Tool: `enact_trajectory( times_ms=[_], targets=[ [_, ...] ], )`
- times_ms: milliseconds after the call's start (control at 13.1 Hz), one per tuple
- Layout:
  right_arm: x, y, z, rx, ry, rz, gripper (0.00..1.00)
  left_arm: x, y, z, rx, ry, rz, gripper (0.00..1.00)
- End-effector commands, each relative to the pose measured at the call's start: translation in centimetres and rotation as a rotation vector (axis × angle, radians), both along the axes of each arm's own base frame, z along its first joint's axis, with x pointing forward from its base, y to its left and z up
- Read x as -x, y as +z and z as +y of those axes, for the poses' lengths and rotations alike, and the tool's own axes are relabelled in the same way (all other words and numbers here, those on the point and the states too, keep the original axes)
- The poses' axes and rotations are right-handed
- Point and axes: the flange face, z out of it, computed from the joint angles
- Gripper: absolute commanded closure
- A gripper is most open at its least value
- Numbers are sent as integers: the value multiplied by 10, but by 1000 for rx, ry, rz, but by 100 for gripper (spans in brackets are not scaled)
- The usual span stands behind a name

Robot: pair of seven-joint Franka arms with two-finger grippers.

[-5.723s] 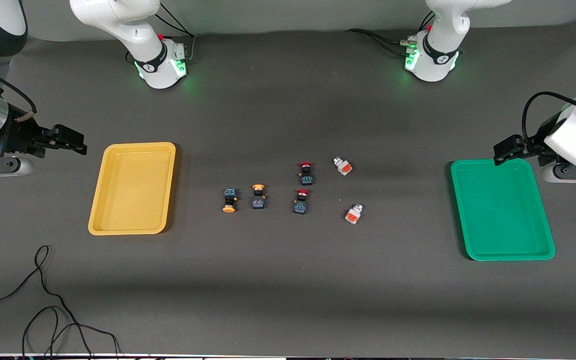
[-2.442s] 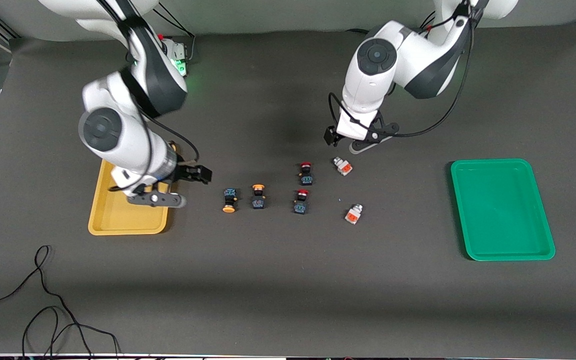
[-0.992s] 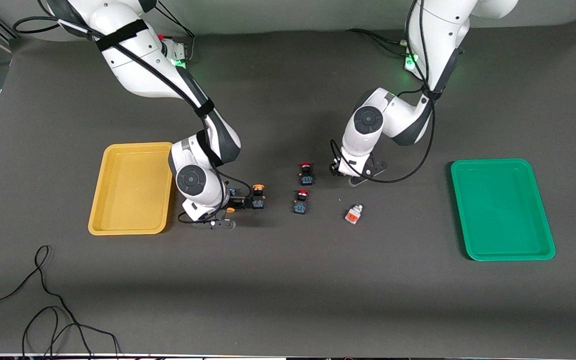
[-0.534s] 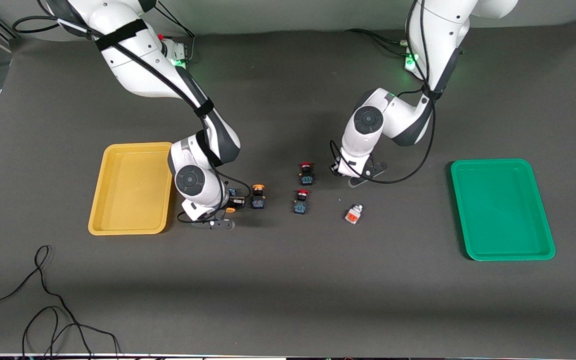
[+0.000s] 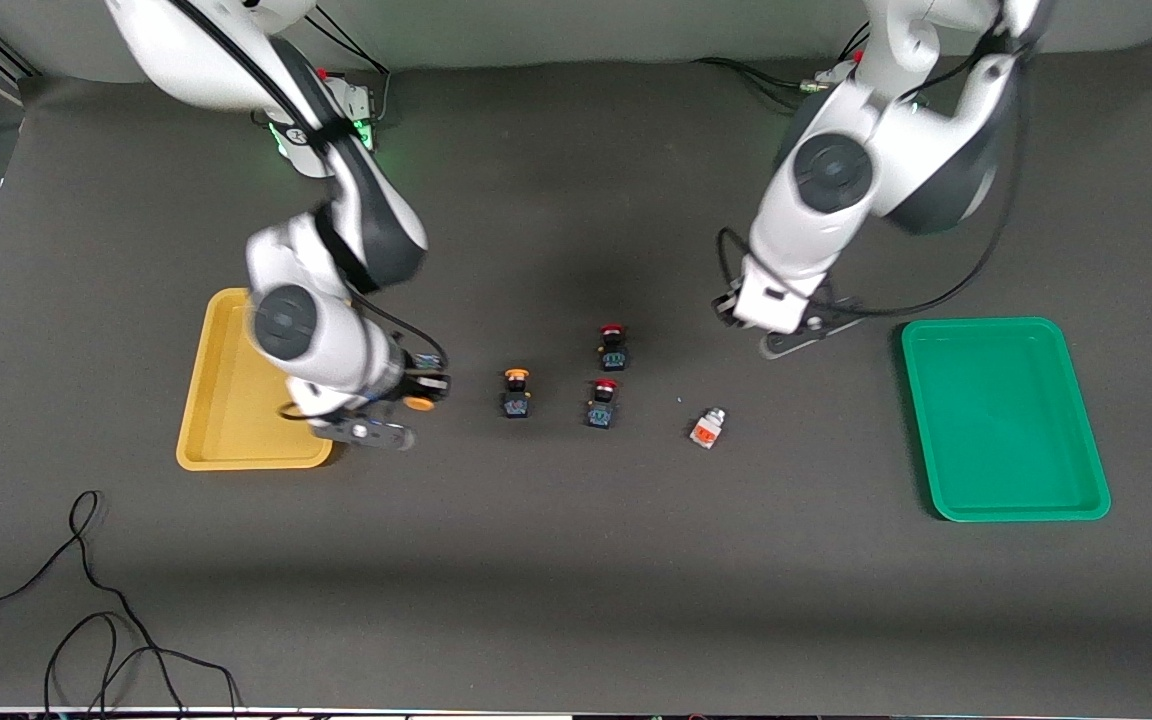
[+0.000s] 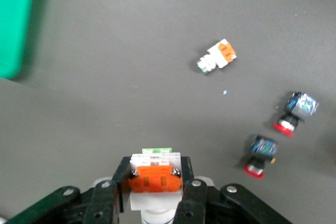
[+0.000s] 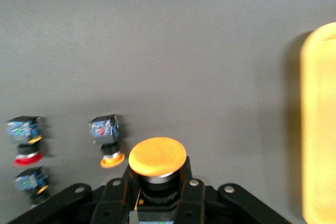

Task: Place green and yellow buttons in trays
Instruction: 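Lift both buttons and carry them to the green and yellow trays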

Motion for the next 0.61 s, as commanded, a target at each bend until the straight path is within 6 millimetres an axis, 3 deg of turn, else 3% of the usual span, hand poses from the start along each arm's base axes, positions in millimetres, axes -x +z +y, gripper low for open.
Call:
enact_trajectory(
  times_ms=[0, 153, 229, 382, 534],
  targets=[
    [8, 66, -50, -27, -42, 0, 100, -47, 36, 100, 35, -228, 59, 69],
    [10, 94, -98, -45, 54, -4, 100, -72, 47, 193, 75, -357, 63, 69],
    [10, 98, -127, -46, 72, 19, 100, -77, 45, 223, 74, -385, 59, 69],
    [13, 100, -167, -54, 99, 42, 100, -86, 28, 261, 46, -387, 75, 69],
    [16, 74, -202, -57, 136, 71, 100, -101, -8, 273, 16, -389, 75, 69]
  ],
)
